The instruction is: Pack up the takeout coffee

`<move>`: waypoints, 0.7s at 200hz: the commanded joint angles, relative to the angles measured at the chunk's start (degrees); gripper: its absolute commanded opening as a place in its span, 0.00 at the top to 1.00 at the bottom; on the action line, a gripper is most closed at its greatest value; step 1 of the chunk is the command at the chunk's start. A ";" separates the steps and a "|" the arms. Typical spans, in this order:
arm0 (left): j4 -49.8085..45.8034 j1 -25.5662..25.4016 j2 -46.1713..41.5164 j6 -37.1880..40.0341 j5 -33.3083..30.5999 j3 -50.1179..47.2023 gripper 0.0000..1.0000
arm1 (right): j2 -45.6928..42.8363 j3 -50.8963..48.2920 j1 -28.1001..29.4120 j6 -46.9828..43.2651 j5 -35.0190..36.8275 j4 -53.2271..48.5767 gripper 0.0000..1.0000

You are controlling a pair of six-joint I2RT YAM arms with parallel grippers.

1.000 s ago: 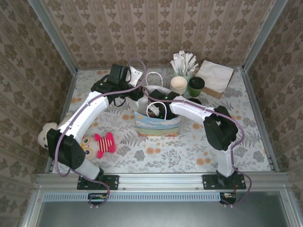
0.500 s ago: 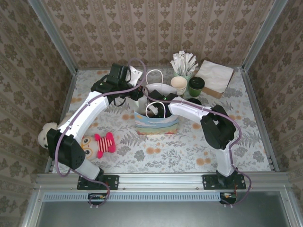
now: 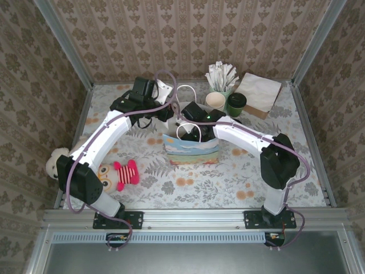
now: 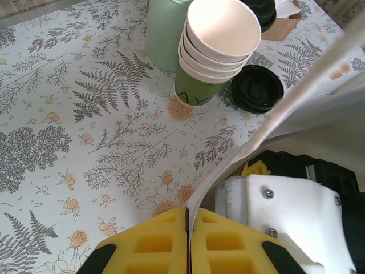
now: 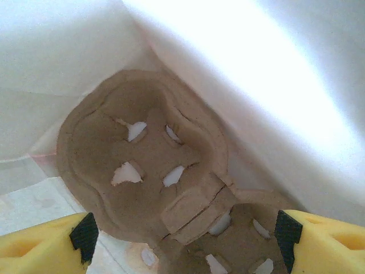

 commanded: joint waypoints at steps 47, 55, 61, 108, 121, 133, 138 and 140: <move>0.09 -0.36 -0.15 1.30 0.10 0.23 0.92 | -3.33 0.44 0.44 -2.54 -3.08 -0.67 0.00; 0.21 -0.36 -0.11 1.34 0.12 0.20 0.92 | -3.59 0.63 0.45 -2.62 -3.07 -0.91 0.00; 0.30 -0.36 -0.09 1.43 0.12 0.22 0.92 | -3.90 0.71 0.44 -2.69 -3.14 -0.90 0.00; -0.01 -0.36 -0.15 1.80 -0.05 0.22 0.92 | -7.64 1.37 0.38 -1.80 -4.35 2.08 0.00; 0.17 -0.36 -0.08 1.84 -0.06 -0.01 0.92 | -9.18 1.12 0.36 -1.68 -4.77 3.65 0.00; 0.22 -0.41 0.02 1.93 0.02 0.05 0.92 | -10.64 0.73 0.30 -1.67 -4.77 5.10 0.00; 0.28 -0.37 0.11 1.95 0.09 0.11 0.92 | -11.42 0.46 0.28 -1.75 -4.68 5.70 0.00; 0.32 -0.36 0.11 1.95 0.07 0.13 0.92 | -11.71 0.34 0.25 -1.76 -4.65 5.85 0.00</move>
